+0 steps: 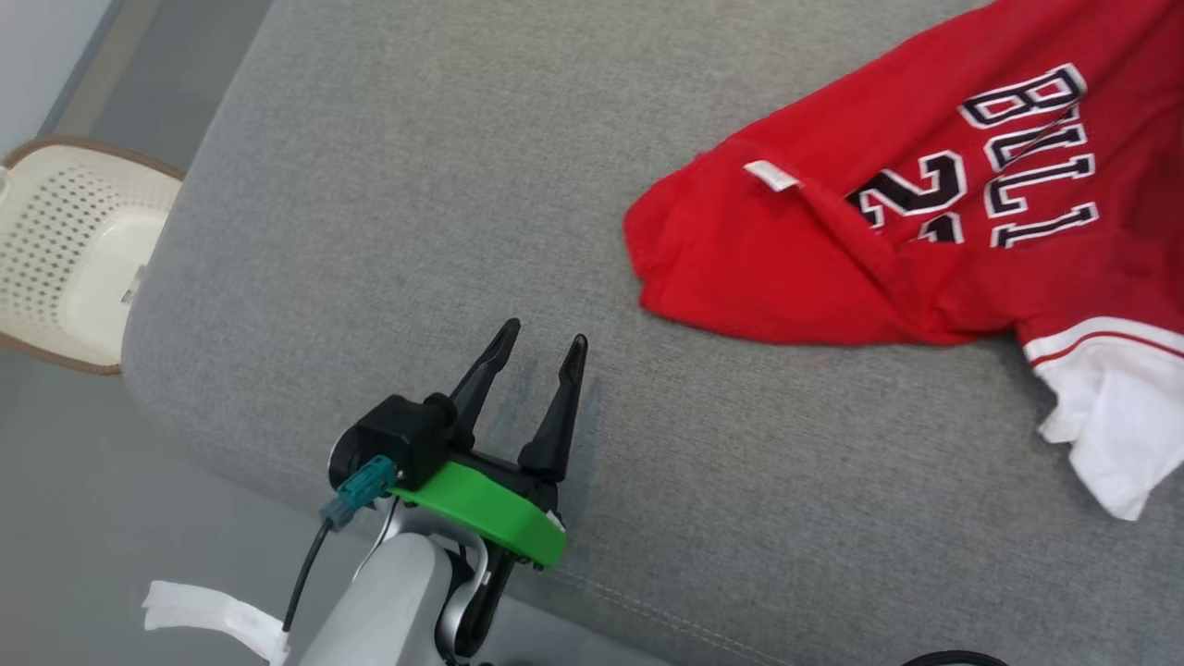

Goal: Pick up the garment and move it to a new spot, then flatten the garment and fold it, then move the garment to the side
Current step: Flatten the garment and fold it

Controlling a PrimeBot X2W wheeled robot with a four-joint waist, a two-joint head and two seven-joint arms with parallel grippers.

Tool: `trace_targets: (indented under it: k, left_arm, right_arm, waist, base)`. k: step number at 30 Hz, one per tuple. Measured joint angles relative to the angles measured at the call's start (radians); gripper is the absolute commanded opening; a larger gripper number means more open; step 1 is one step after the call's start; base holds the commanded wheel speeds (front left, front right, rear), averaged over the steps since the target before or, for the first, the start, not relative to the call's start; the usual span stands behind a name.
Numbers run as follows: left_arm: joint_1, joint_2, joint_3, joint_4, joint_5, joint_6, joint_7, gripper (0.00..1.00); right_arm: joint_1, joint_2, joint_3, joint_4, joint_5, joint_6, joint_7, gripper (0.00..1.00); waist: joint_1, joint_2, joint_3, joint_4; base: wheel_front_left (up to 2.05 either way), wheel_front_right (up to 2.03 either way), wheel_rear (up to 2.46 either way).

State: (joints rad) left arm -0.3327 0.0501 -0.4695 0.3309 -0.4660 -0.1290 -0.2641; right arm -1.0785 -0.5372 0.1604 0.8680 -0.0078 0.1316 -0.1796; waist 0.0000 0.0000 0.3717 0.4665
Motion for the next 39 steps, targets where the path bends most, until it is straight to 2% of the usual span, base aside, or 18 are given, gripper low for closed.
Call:
trace_targets:
  k: [1, 2, 3, 5, 8, 12, 16, 21, 26, 29, 33, 39]
  left_arm:
    - [-0.002, 0.001, -0.011, -0.002, -0.001, 0.000, 0.000, 1.00]
    - [-0.003, 0.000, -0.021, -0.004, -0.001, 0.000, 0.000, 1.00]
    - [-0.003, 0.000, -0.025, -0.005, -0.001, 0.000, 0.000, 1.00]
    - [-0.002, 0.001, -0.023, -0.003, 0.000, 0.003, 0.000, 1.00]
    - [0.001, 0.000, -0.006, 0.011, 0.013, 0.006, 0.000, 1.00]
    - [0.009, 0.000, 0.035, 0.026, 0.037, 0.007, 0.000, 1.00]
    - [0.012, -0.001, 0.075, 0.039, 0.068, 0.006, 0.000, 1.00]
    - [0.014, -0.002, 0.115, 0.054, 0.100, 0.005, 0.000, 1.00]
    - [0.025, -0.002, 0.137, 0.063, 0.115, 0.004, 0.000, 1.00]
    - [0.043, -0.002, 0.142, 0.069, 0.117, 0.002, 0.000, 1.00]
    - [0.063, -0.002, 0.145, 0.072, 0.119, 0.002, 0.000, 1.00]
    - [0.082, -0.002, 0.142, 0.086, 0.119, 0.001, 0.000, 1.00]
  right_arm:
    - [-0.016, -0.008, -0.025, 0.023, -0.032, 0.000, 0.010, 0.00]
    - [-0.029, -0.011, -0.059, 0.046, -0.058, 0.000, 0.024, 0.38]
    - [-0.038, -0.011, -0.098, 0.071, -0.084, 0.000, 0.045, 1.00]
    - [-0.042, -0.006, -0.177, 0.100, -0.137, 0.000, 0.061, 1.00]
    - [-0.033, 0.021, -0.276, 0.101, -0.219, 0.000, 0.025, 1.00]
    - [0.041, 0.117, -0.378, 0.097, -0.246, 0.000, -0.048, 1.00]
    - [0.139, 0.222, -0.376, 0.056, -0.224, 0.000, -0.078, 1.00]
    - [0.312, 0.307, -0.317, -0.135, -0.094, 0.000, -0.083, 1.00]
    - [0.514, 0.328, -0.259, -0.299, 0.039, 0.000, -0.083, 1.00]
    - [0.629, 0.347, -0.238, -0.356, 0.094, 0.000, -0.083, 1.00]
    - [0.739, 0.365, -0.222, -0.371, 0.140, 0.000, -0.083, 1.00]
    - [0.792, 0.392, -0.183, -0.374, 0.163, 0.000, -0.083, 1.00]
  waist:
    - [0.0000, 0.0000, 0.006, 0.013]
    - [0.0000, 0.0000, 0.011, 0.025]
    - [0.0000, 0.0000, 0.017, 0.036]
    - [0.0000, 0.0000, 0.029, 0.053]
    - [0.0001, 0.0000, 0.042, 0.057]
    - [0.0001, 0.0000, 0.042, 0.036]
    - [0.0001, 0.0000, 0.033, -0.003]
    - [0.0001, 0.0000, 0.008, -0.078]
    - [0.0000, 0.0000, -0.037, -0.167]
    - [0.0001, 0.0000, -0.065, -0.213]
    - [0.0000, 0.0000, -0.101, -0.263]
    - [0.0000, 0.0000, -0.136, -0.312]
  base:
    - [0.00, 0.00, 0.00]
    - [0.00, 0.00, 0.00]
    - [0.00, 0.00, 0.00]
    - [0.00, 0.00, 0.00]
    - [0.00, 0.00, 0.00]
    - [0.00, 0.00, 0.00]
    - [0.00, 0.00, 0.00]
    - [0.00, 0.00, 0.00]
    - [0.00, 0.00, 0.00]
    - [0.00, 0.00, 0.00]
    - [0.00, 0.00, 0.00]
    - [0.00, 0.00, 0.00]
